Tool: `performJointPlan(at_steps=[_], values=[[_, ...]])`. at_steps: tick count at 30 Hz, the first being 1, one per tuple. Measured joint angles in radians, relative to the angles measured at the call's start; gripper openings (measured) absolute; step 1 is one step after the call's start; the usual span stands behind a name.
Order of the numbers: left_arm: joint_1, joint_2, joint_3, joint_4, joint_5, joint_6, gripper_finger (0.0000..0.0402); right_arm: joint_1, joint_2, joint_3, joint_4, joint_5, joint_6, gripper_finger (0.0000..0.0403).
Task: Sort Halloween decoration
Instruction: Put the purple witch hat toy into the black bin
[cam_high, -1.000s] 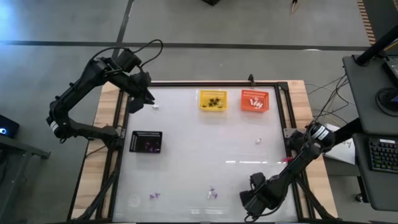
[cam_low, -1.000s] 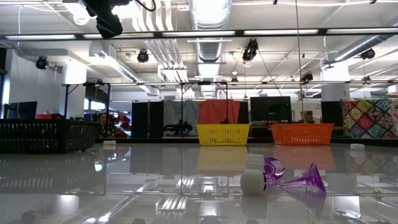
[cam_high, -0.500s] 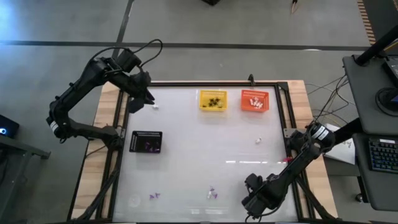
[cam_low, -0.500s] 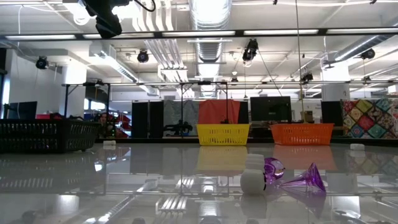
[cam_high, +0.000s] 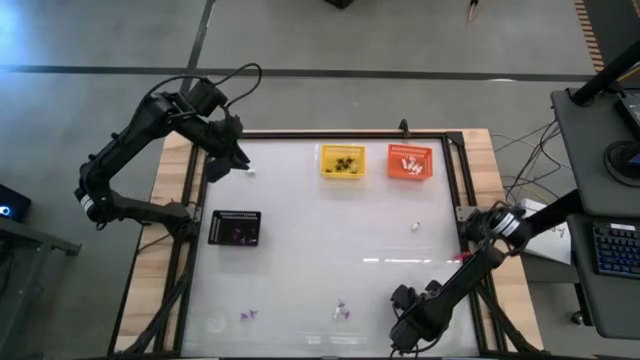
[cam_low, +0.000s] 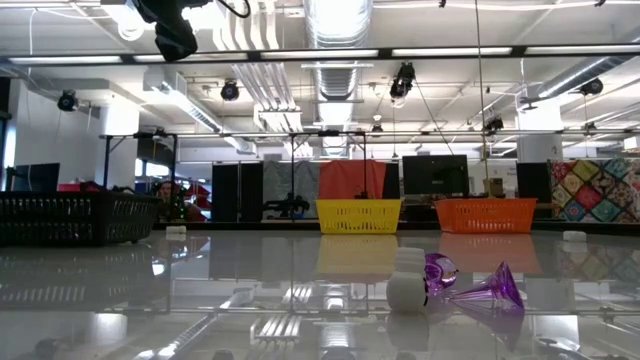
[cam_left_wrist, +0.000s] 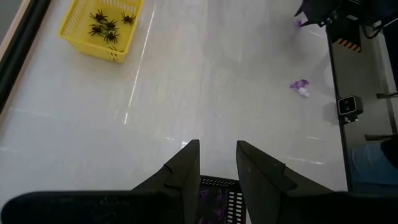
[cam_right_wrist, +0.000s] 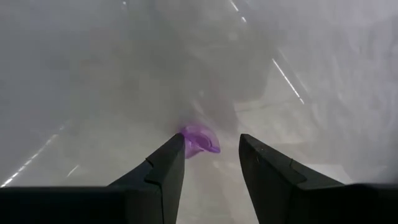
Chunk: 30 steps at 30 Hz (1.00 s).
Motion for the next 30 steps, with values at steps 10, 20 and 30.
performJointPlan(at_steps=[10,20,30], values=[[0.0,0.0,0.0,0.0,0.0,0.001,0.0087,-0.001,0.036,0.003,0.0,-0.029,-0.001,0.0123],[0.0,0.0,0.0,0.0,0.0,0.001,0.0087,-0.006,0.023,-0.001,-0.017,-0.051,0.069,0.0012],[0.0,0.0,0.0,0.0,-0.001,0.005,0.0087,-0.008,-0.023,-0.003,0.018,-0.025,0.19,0.0008]])
